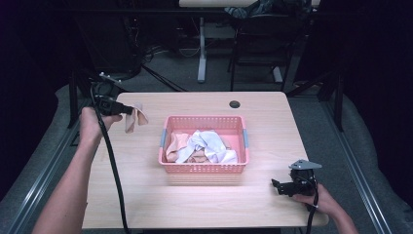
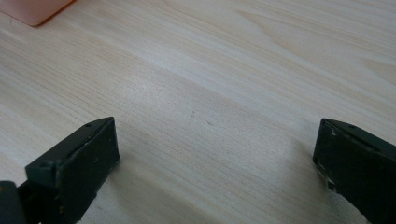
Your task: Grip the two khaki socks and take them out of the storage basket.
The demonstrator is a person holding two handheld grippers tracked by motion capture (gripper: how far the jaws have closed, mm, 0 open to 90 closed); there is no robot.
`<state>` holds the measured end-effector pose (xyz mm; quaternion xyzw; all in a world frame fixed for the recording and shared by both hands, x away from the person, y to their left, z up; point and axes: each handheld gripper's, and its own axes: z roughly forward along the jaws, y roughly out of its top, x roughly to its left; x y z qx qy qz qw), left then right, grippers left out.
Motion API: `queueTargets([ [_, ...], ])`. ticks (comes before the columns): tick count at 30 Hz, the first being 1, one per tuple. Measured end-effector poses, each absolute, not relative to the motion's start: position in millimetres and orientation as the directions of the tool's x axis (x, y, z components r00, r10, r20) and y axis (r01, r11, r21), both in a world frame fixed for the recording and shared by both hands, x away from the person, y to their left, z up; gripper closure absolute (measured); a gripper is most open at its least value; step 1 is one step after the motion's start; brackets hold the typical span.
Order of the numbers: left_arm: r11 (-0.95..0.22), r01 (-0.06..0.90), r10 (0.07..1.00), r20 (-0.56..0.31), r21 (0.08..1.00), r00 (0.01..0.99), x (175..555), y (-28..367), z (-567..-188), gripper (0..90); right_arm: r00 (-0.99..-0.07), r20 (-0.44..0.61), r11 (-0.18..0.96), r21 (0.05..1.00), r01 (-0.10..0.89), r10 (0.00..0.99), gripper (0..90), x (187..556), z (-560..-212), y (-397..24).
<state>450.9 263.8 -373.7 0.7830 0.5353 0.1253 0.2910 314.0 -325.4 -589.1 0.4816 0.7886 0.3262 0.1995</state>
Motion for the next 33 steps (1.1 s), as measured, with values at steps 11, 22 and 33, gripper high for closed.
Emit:
queueTargets([
  [11, -0.196, 0.806, 0.936, -0.139, 0.559, 0.324, 447, 291, -409, 87.9, -0.453, 0.006, 0.316, 0.71, 0.629, 0.891, 0.0, 314, -589, -325],
  [22, -0.167, 0.853, 0.944, -0.171, 0.495, 0.283, 444, 300, -456, 87.9, -0.455, 0.004, 0.319, 0.709, 0.629, 0.89, 0.0, 314, -589, -325],
  [33, -0.151, 0.895, 0.944, -0.208, 0.419, 0.257, 442, 304, -503, 87.8, -0.455, 0.006, 0.316, 0.711, 0.629, 0.891, 0.0, 314, -589, -325],
])
